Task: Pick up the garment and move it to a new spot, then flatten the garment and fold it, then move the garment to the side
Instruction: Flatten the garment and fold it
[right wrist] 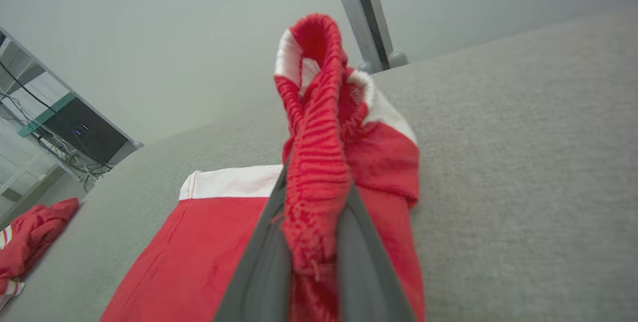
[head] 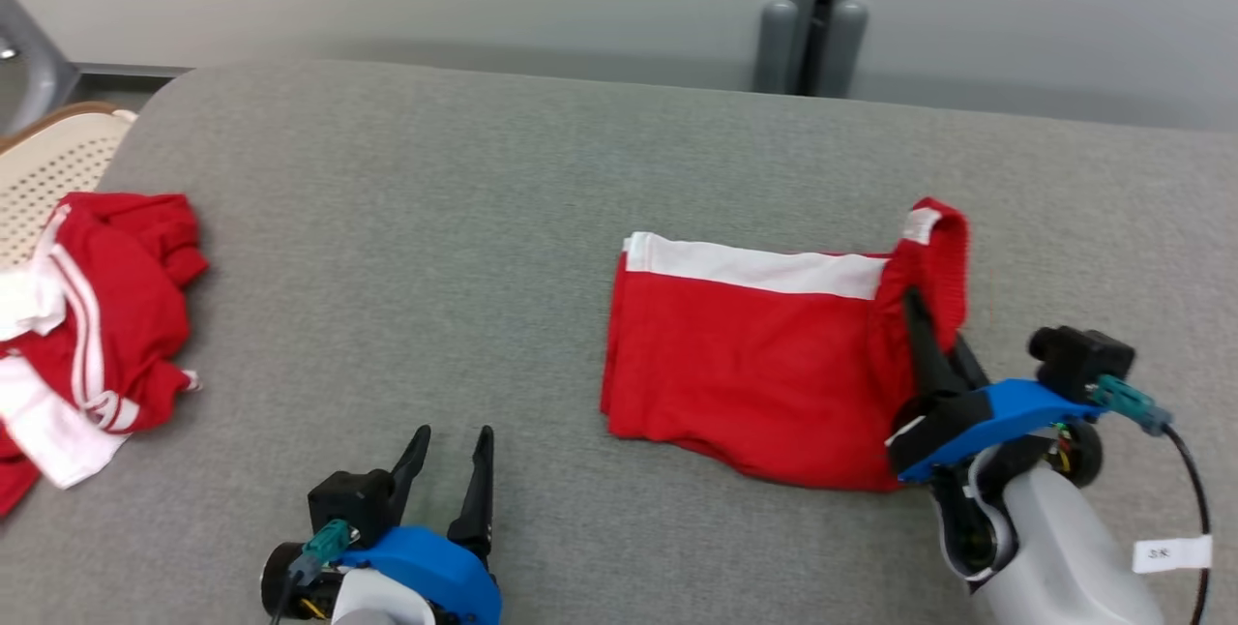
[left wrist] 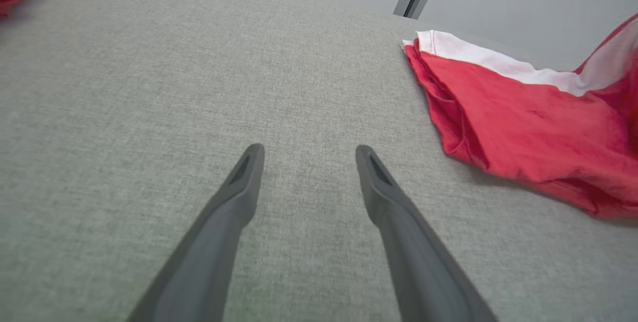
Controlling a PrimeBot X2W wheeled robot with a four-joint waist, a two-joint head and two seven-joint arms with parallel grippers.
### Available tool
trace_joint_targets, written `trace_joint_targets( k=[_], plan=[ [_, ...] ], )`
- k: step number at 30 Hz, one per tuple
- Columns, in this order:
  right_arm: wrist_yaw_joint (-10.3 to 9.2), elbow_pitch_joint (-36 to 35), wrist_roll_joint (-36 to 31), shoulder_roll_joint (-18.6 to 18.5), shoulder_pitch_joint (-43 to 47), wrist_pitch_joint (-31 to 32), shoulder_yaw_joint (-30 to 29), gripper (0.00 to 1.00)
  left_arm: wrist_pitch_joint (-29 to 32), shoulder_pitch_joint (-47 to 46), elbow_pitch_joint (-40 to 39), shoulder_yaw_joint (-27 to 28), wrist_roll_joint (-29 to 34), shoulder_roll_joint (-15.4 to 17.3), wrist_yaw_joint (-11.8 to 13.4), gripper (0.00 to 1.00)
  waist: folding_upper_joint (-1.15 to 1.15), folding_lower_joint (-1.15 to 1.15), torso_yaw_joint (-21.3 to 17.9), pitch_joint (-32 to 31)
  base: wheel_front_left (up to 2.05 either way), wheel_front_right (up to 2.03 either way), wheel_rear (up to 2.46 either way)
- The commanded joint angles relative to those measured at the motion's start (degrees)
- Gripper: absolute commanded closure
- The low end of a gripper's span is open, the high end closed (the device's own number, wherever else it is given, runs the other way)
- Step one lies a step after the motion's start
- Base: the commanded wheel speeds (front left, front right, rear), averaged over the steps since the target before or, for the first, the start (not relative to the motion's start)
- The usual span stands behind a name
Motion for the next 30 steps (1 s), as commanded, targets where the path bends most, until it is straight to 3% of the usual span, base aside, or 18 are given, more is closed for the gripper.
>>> trace_joint_targets(
  k=[1, 7, 11, 12, 13, 17, 20, 30],
  plan=[
    [0.0, -0.4, 0.9, 0.3, -0.7, 0.4, 1.3, 1.0, -0.2, -0.4, -0.3, -0.4, -0.4, 0.1, -0.3, 0.0, 0.0, 0.0, 1.1, 0.4, 0.0, 0.0, 0.0],
    [0.0, 0.5, 5.7, 0.2, -2.2, 0.4, 10.6, 1.0, -0.2, -1.5, -0.4, -3.8, -1.6, 0.0, -0.2, 0.0, 0.0, 0.0, 7.7, 0.9, 0.0, 0.0, 0.0],
    [0.0, 4.2, 4.9, 0.1, -4.2, -1.0, 13.0, 1.0, -0.2, -1.8, -0.3, -4.3, -2.0, 0.0, 0.2, 0.0, 0.0, 0.0, 11.1, 1.0, 0.0, 0.0, 0.0],
    [0.01, 5.1, 3.9, 0.1, -4.9, -1.4, 13.8, 0.67, -0.2, -1.7, -0.2, -4.2, -1.8, 0.0, 0.2, 0.0, 0.0, 0.0, 11.5, 1.0, 0.0, 0.0, 0.0],
    [0.01, 5.6, 4.2, 0.2, -5.3, -1.8, 14.5, 0.0, -0.2, -1.5, -0.2, -4.1, -1.6, 0.0, 0.3, 0.0, 0.0, 0.0, 11.8, 1.0, 0.0, 0.0, 0.0],
    [0.0, 5.2, 6.7, 0.1, -5.7, -2.4, 18.4, 0.0, -0.2, -0.2, -0.1, -2.5, -1.0, 0.0, 0.7, 0.0, 0.0, 0.0, 11.4, 0.2, 0.0, 0.0, 0.0],
    [0.0, 6.5, 4.0, 0.0, -5.9, -2.7, 17.7, 0.0, -0.2, 0.3, -1.3, -0.3, 0.1, 0.0, 1.2, 0.0, 0.0, 0.0, 9.5, -0.3, 0.0, 0.0, 0.0],
    [0.0, 1.7, -15.9, 0.2, 1.2, -2.7, 1.1, 0.0, -0.2, 3.2, -9.2, 4.6, 7.6, 0.1, 2.0, 0.0, 0.0, 0.0, 1.7, -2.1, 0.0, 0.0, 0.0]
  ],
)
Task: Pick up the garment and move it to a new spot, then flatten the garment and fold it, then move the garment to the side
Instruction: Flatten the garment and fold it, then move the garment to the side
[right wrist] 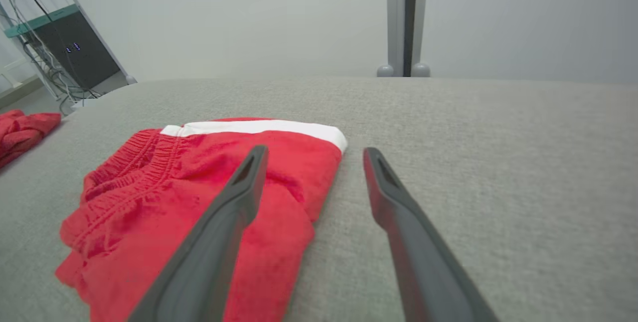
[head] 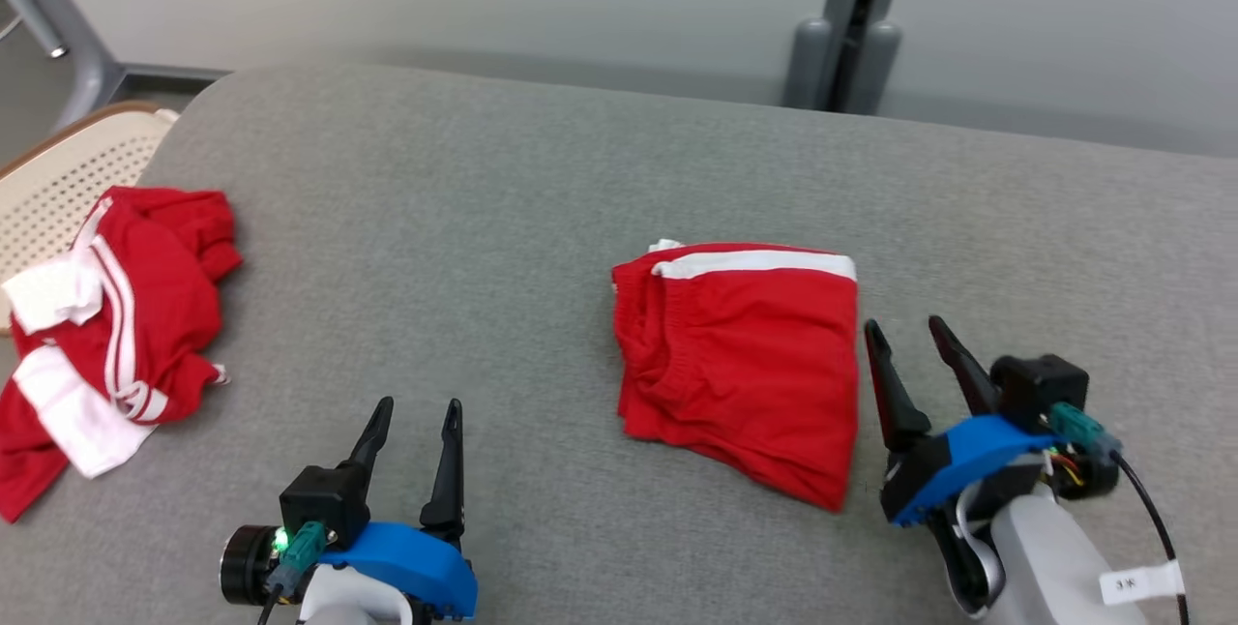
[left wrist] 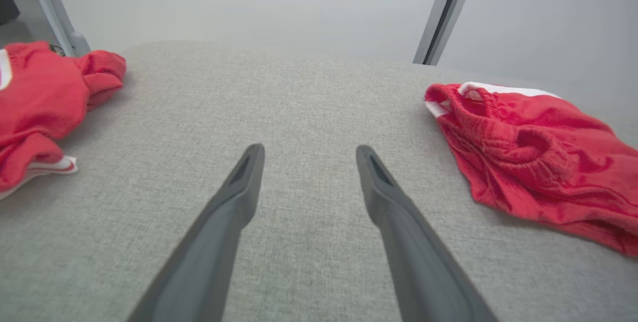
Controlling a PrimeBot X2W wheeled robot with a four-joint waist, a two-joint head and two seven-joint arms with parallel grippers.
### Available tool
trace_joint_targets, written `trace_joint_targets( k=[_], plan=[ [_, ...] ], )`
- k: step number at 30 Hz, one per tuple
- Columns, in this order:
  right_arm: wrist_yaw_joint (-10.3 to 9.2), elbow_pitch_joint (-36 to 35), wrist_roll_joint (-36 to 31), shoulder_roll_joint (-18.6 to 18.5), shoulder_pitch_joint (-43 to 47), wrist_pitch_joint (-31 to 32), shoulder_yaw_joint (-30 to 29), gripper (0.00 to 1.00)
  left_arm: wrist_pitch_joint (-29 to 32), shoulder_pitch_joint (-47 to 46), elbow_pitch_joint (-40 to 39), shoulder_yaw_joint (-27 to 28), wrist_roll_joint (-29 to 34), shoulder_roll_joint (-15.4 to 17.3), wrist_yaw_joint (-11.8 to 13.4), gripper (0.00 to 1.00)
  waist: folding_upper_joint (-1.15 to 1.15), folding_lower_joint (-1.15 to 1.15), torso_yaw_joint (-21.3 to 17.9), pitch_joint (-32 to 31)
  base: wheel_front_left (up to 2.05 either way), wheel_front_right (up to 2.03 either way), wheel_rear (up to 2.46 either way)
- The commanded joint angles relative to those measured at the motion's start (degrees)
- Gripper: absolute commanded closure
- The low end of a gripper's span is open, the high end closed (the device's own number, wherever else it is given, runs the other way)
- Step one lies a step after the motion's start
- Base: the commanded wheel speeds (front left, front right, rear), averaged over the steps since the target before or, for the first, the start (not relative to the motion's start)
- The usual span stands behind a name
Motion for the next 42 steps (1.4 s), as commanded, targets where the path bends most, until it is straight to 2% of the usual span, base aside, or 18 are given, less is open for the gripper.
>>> trace_joint_targets(
  k=[1, 10, 18, 24, 32, 42],
  plan=[
    [0.0, -0.9, -1.5, -0.1, 1.5, -0.2, -1.1, 0.0, -0.1, 0.9, -0.8, 0.6, 1.0, 0.0, 0.2, 0.0, 0.0, 0.0, -1.7, -1.2, 0.0, 0.0, 0.0],
    [0.0, -3.5, -7.3, -0.1, 9.8, -0.2, -4.6, 0.0, -0.1, 5.9, -2.6, 2.3, 5.7, 0.0, 0.5, 0.0, 0.0, 0.0, -5.8, -3.8, 0.0, 0.0, 0.0],
    [0.0, -5.9, -7.2, -0.1, 17.2, -0.2, -4.9, 0.0, -0.1, 11.0, -3.4, 1.8, 7.1, 0.0, 0.9, 0.0, 0.0, 0.0, -7.4, -7.4, 0.0, 0.0, 0.0],
    [0.0, -5.5, -6.7, -0.1, 18.5, -0.2, -4.9, 0.0, -0.1, 12.4, -3.9, 1.7, 8.1, -0.1, 1.1, 0.0, 0.0, 0.0, -7.4, -7.8, 0.0, 0.0, 0.0],
    [0.0, -4.8, -5.9, -0.1, 14.3, -0.2, -2.5, 0.0, -0.1, 10.0, -4.4, 0.4, 7.8, -0.1, 0.8, 0.0, 0.0, 0.0, -5.5, -5.0, 0.0, 0.0, 0.0],
    [0.0, 2.7, -2.5, -0.1, -1.2, -0.2, 1.4, 0.0, -0.1, 5.7, -3.6, -1.7, 6.9, -0.1, 0.2, 0.0, 0.0, 0.0, 1.0, 1.4, 0.0, 0.0, 0.0]
  ],
)
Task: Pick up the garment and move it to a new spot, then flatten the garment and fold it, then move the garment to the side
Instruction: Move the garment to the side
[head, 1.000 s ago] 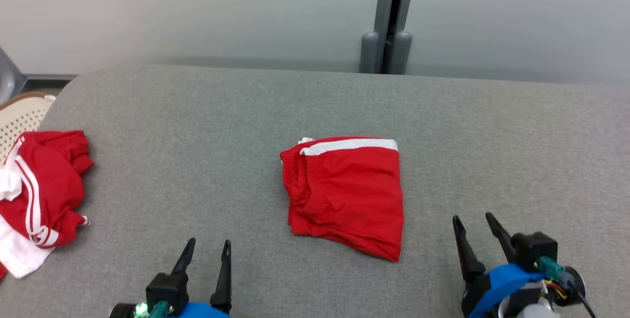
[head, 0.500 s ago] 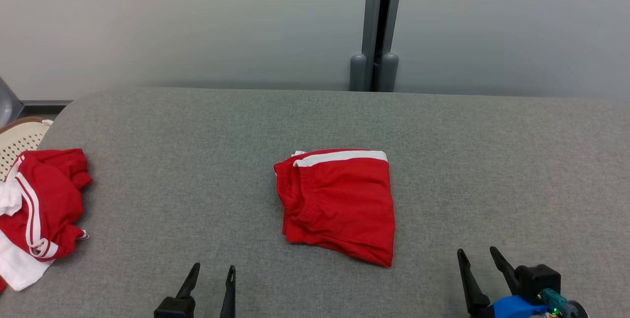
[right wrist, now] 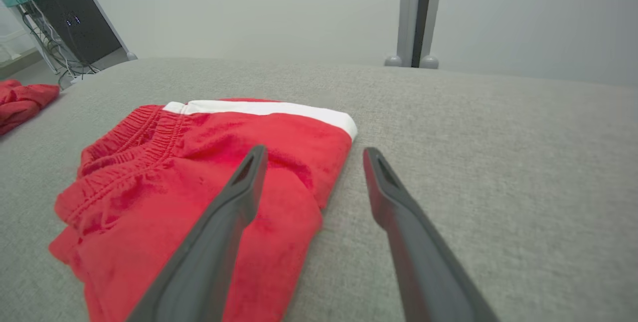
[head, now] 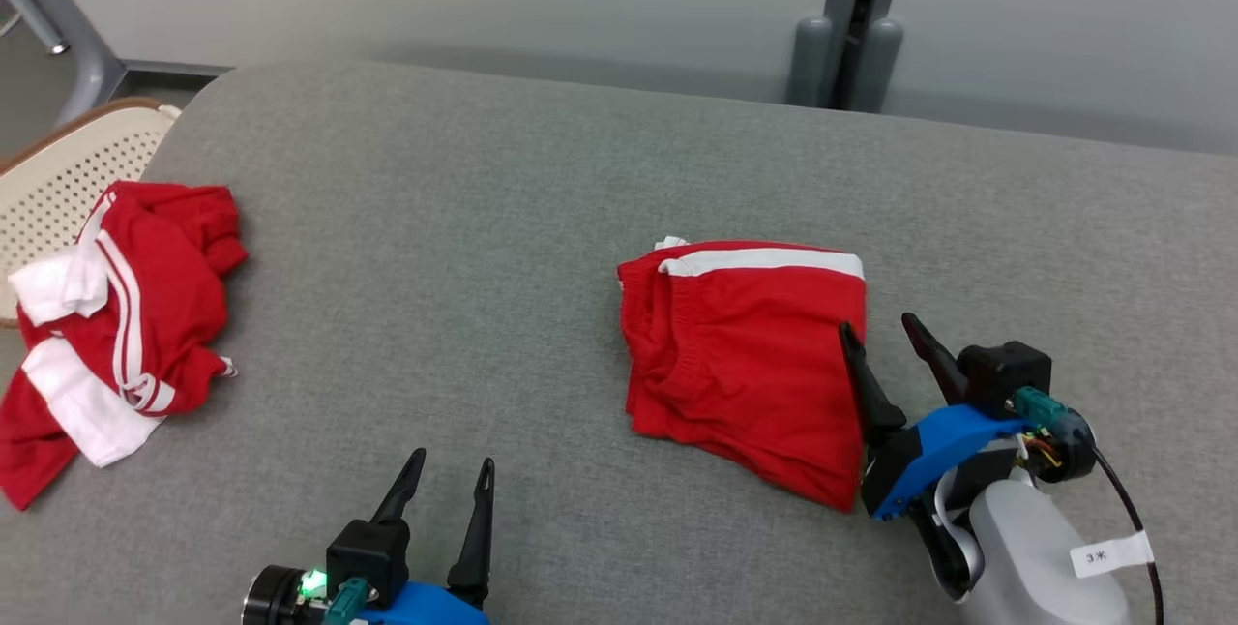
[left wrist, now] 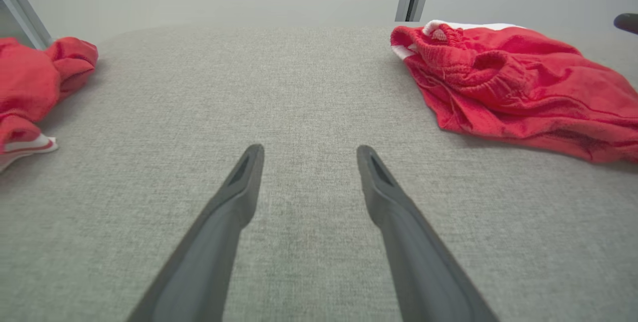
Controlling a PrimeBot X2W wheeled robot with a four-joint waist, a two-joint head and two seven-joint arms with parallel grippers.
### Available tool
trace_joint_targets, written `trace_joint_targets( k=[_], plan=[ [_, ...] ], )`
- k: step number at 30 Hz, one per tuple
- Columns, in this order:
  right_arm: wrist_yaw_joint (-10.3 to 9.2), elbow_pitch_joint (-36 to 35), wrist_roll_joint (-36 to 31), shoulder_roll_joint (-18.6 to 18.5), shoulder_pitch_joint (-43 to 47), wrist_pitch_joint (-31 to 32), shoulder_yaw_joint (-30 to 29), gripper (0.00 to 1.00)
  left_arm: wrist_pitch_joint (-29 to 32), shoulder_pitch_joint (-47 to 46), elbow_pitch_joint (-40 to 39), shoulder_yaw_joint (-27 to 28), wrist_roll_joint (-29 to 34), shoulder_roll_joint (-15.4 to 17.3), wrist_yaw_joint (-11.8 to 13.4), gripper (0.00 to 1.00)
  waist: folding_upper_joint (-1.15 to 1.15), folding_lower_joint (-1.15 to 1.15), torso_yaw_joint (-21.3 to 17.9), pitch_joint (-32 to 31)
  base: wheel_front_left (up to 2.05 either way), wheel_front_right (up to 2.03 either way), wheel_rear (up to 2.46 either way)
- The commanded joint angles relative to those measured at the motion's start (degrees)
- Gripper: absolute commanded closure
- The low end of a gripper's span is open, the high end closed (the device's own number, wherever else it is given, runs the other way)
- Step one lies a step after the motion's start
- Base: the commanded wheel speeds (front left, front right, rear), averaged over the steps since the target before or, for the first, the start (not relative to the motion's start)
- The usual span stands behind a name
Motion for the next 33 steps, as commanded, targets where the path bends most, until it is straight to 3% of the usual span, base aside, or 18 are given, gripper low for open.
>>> trace_joint_targets(
  k=[1, 9, 10, 11, 14, 18, 33],
  plan=[
    [0.0, 1.1, -0.1, -0.2, -1.3, -0.2, -0.1, 0.0, -0.2, -0.8, 0.1, 0.0, -0.3, 0.0, -0.3, 0.0, 0.0, -0.01, 2.2, 1.9, 0.0, 0.0, 0.0],
    [0.0, 17.5, 1.3, -0.1, -6.1, 0.8, -2.0, 0.0, -0.2, -1.4, 0.6, -0.2, -1.0, 0.0, -0.8, 0.0, 0.0, -0.01, 5.6, 3.2, 0.0, 0.0, 0.0],
    [0.0, 18.6, 1.7, -0.1, -6.1, 0.7, -1.7, 0.75, -0.2, -1.3, 0.6, 0.0, -1.0, 0.0, -0.8, 0.0, 0.0, -0.01, 5.6, 3.2, 0.0, 0.0, 0.0],
    [0.0, 19.3, 2.0, 0.0, -6.4, 0.6, -1.2, 1.0, -0.2, -1.2, 0.6, 0.3, -1.0, 0.0, -0.8, 0.0, 0.0, -0.01, 5.4, 3.3, 0.0, 0.0, 0.0],
    [-0.01, 20.0, 2.7, -0.1, -7.2, 0.2, -1.0, 1.0, -0.2, -1.0, 0.6, 0.8, -0.5, 0.0, -0.8, 0.0, 0.0, -0.01, 4.1, 3.1, 0.0, 0.0, 0.0],
    [-0.05, 15.6, 1.6, -0.5, -6.7, 0.0, -3.0, 1.0, -0.2, -1.0, -0.1, 1.1, -0.2, -0.1, -0.9, 0.0, 0.0, -0.01, 0.4, 2.2, 0.0, 0.0, 0.0],
    [-0.02, 6.3, 2.6, -0.2, 0.5, -0.1, -1.9, 1.0, -0.2, -4.7, -1.4, -3.3, 0.9, 0.0, -2.2, 0.0, 0.0, -0.01, -23.8, 3.1, 0.0, 0.0, 0.0]
  ],
)
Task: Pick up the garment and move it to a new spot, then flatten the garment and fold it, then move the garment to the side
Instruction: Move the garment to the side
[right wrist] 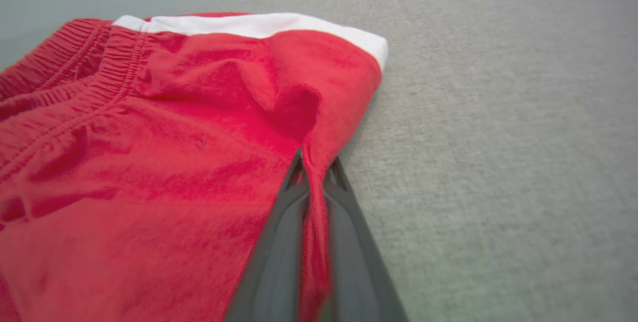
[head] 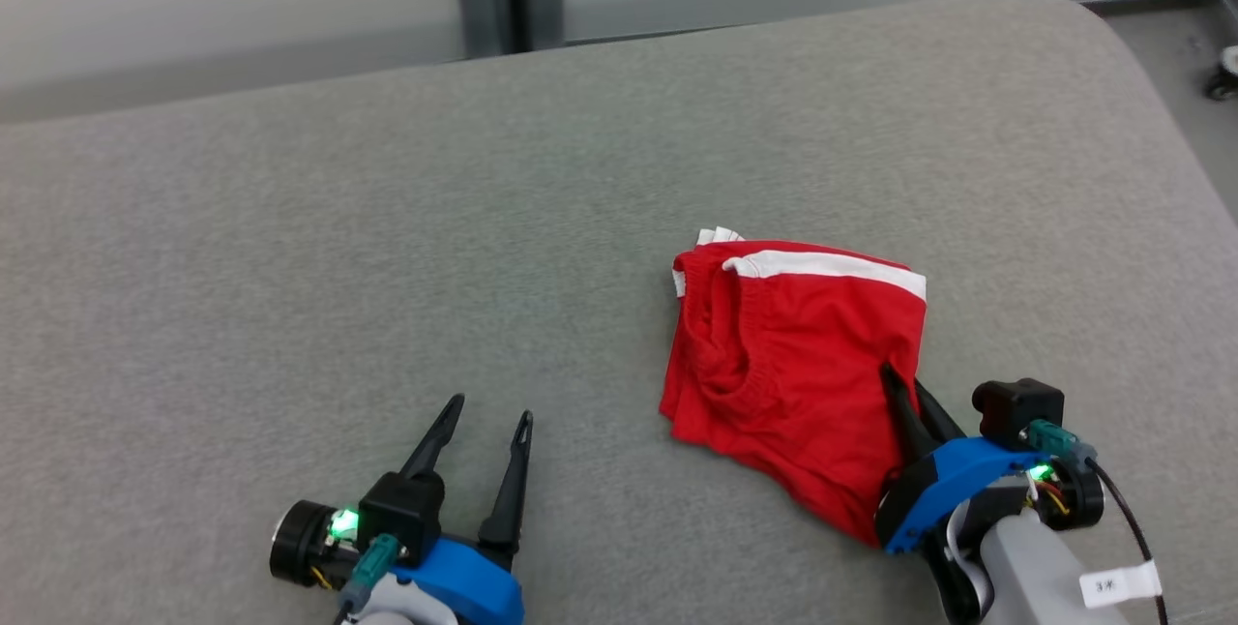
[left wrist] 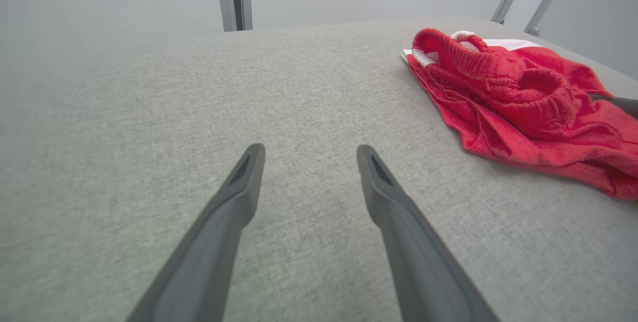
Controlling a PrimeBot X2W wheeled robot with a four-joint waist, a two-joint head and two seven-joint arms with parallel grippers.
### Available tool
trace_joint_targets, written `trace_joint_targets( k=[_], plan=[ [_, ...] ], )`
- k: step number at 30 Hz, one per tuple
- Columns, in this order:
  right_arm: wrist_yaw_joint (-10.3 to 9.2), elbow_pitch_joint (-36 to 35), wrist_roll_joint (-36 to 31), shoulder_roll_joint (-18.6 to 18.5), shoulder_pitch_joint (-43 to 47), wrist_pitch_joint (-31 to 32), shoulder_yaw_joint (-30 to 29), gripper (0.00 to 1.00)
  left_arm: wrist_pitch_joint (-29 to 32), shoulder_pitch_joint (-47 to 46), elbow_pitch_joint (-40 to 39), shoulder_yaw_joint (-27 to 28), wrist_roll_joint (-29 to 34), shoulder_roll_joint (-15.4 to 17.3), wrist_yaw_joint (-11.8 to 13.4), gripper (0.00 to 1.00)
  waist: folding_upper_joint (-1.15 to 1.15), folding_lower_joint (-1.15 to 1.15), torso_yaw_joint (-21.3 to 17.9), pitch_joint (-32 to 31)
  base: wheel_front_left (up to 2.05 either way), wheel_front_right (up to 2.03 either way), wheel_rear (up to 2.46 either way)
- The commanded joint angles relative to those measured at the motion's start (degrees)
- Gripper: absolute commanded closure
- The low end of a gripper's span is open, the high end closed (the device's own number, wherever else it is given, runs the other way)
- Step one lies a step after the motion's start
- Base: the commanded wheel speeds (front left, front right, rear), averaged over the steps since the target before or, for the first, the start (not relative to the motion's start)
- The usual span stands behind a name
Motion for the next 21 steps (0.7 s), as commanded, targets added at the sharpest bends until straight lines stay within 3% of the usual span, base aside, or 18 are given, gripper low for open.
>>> trace_joint_targets(
  k=[1, 6, 11, 16, 21],
  plan=[
    [-0.03, -0.5, 0.2, -0.2, 1.2, 0.0, 0.1, 1.0, -0.2, -1.0, 0.0, -0.6, 0.4, 0.0, -0.3, 0.0, 0.0, 0.0, -3.5, -1.9, 0.0, 0.0, 0.0],
    [-0.03, -2.3, 0.8, -0.2, 2.6, 0.0, 0.7, 1.0, -0.2, -2.0, -0.1, -3.1, -0.2, 0.1, -0.3, 0.0, 0.0, 0.0, -7.7, -0.6, 0.0, 0.0, 0.0],
    [-0.03, -3.8, -0.2, -0.2, 1.8, 0.0, 0.6, 1.0, -0.2, -2.9, 0.4, -5.6, -0.2, 0.7, -0.4, 0.0, 0.0, 0.0, -8.5, 1.3, 0.0, 0.0, 0.0],
    [-0.03, -3.5, -6.8, -0.4, -2.6, 0.0, -4.1, 1.0, -0.2, -4.4, 0.2, -7.1, -0.9, 2.4, -0.4, 0.0, 0.0, 0.0, -5.9, 4.2, 0.0, 0.0, 0.0],
    [-0.04, 0.8, -16.2, -6.4, -9.7, 0.6, -13.6, 1.0, -0.1, -5.9, -0.6, -6.9, -1.1, 4.2, -0.4, 0.0, 0.0, 0.0, -0.7, 7.6, 0.0, 0.0, 0.0]
  ],
)
